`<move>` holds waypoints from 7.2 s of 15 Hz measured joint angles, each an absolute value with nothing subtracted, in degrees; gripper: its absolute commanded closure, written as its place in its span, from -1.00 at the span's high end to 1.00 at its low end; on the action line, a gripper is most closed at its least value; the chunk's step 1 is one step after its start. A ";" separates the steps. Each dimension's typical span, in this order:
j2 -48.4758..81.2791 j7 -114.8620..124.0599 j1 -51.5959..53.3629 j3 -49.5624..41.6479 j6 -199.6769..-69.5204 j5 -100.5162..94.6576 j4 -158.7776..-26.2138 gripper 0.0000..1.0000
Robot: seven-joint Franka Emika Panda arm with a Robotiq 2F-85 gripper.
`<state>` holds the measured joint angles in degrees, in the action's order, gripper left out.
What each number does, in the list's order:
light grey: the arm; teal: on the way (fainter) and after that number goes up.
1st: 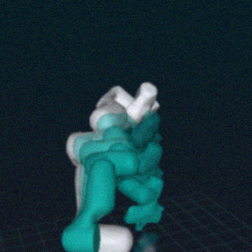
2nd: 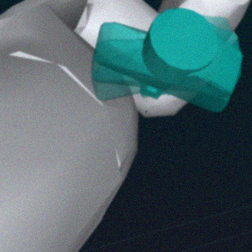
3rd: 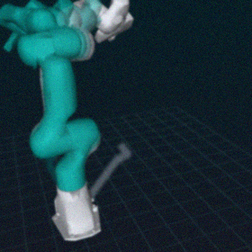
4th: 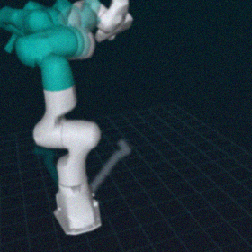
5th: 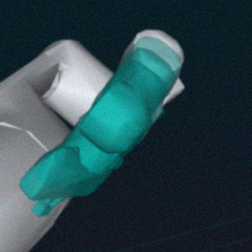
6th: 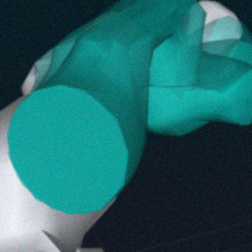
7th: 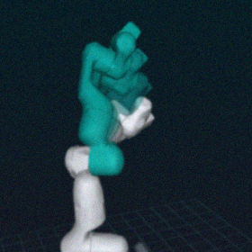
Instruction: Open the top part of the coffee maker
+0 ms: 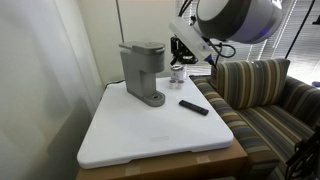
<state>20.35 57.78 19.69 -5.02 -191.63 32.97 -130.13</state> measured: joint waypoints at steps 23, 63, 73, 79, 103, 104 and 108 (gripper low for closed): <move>21.56 60.45 44.75 -35.48 -182.67 34.24 -123.64 -1.00; 34.04 80.36 59.29 -48.40 -175.50 29.02 -116.18 -1.00; 34.02 80.22 62.30 -52.65 -175.36 26.43 -114.61 -1.00; 34.02 80.06 63.34 -54.61 -174.60 24.52 -113.57 -1.00; 34.01 81.78 56.46 -52.11 -170.15 11.35 -103.58 -1.00; 34.00 81.78 55.55 -51.36 -170.10 11.17 -102.98 -1.00; 33.98 81.78 52.00 -48.21 -170.07 10.92 -100.88 -1.00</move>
<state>33.98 81.78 52.00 -48.21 -170.07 10.92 -100.88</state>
